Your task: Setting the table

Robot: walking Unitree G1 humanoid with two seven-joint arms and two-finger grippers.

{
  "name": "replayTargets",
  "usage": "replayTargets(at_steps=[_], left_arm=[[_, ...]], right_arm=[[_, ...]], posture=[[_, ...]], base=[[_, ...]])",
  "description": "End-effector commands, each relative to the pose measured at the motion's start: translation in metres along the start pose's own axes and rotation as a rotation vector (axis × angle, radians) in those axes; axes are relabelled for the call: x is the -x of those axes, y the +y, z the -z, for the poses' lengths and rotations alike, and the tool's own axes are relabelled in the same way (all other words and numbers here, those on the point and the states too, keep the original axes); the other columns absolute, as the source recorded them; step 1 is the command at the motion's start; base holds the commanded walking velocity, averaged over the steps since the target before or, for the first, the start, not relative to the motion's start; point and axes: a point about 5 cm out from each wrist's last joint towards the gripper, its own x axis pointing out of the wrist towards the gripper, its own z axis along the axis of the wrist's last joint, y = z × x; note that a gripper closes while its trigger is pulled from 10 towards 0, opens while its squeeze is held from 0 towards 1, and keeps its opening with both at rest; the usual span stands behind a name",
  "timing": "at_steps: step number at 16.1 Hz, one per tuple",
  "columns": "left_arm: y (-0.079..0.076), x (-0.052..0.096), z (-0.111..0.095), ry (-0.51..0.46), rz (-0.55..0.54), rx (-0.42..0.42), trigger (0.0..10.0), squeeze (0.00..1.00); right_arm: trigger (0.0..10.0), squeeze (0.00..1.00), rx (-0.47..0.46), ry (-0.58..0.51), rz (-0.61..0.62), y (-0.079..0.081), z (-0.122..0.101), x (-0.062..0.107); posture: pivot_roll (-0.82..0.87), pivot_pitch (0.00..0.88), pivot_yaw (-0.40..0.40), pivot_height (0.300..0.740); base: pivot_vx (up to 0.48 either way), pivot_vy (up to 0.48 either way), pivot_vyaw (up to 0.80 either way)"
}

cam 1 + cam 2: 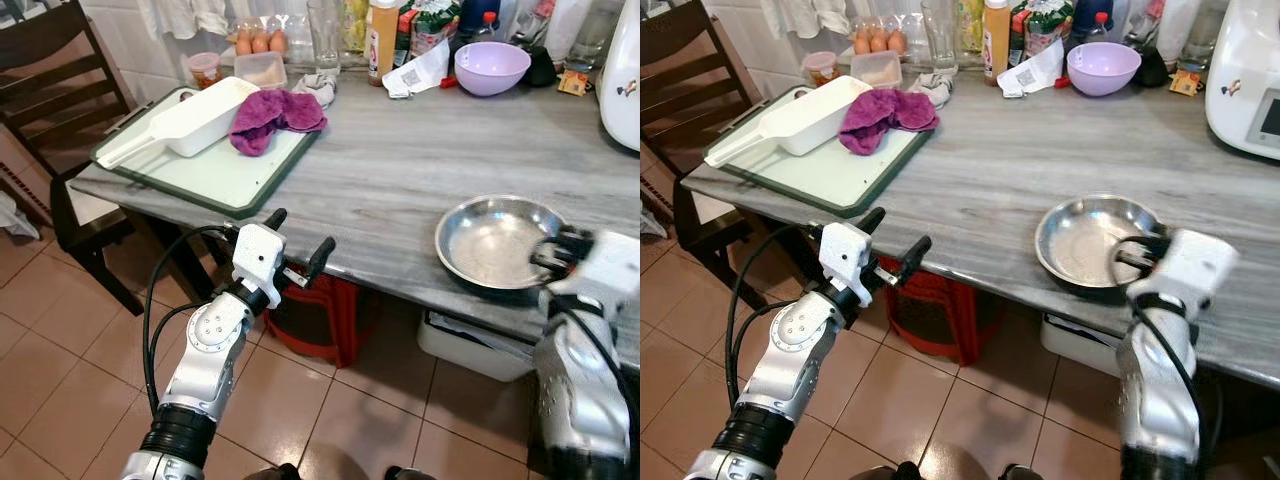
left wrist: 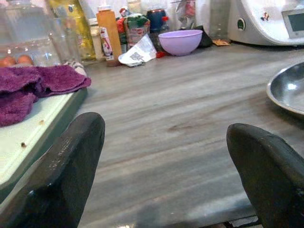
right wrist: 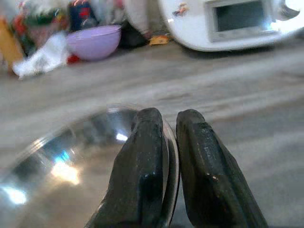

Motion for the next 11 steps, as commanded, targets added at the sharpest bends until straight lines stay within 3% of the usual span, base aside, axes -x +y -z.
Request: replayTargets(at_steps=[1,5,11], left_arm=[[0.000,0.005,0.003,0.009,-0.013,0.008,10.0,0.00],[-0.004,0.004,0.004,0.012,-0.012,0.018,10.0,0.00],[0.002,0.001,0.004,0.016,-0.035,0.022,10.0,0.00]], right_arm=[[10.0,0.00,-0.022,-0.029,0.040,-0.007,-0.011,0.005],[10.0,0.00,0.032,-0.047,0.092,-0.019,-0.017,0.010],[10.0,0.00,0.064,0.033,0.164,-0.031,-0.002,0.008]], posture=[[-0.16,0.128,0.102,0.740],[-0.17,0.129,0.108,0.740],[-0.18,0.121,0.112,0.740]], base=[[0.000,0.000,0.00],[0.000,0.000,0.00],[0.000,0.000,0.00]])
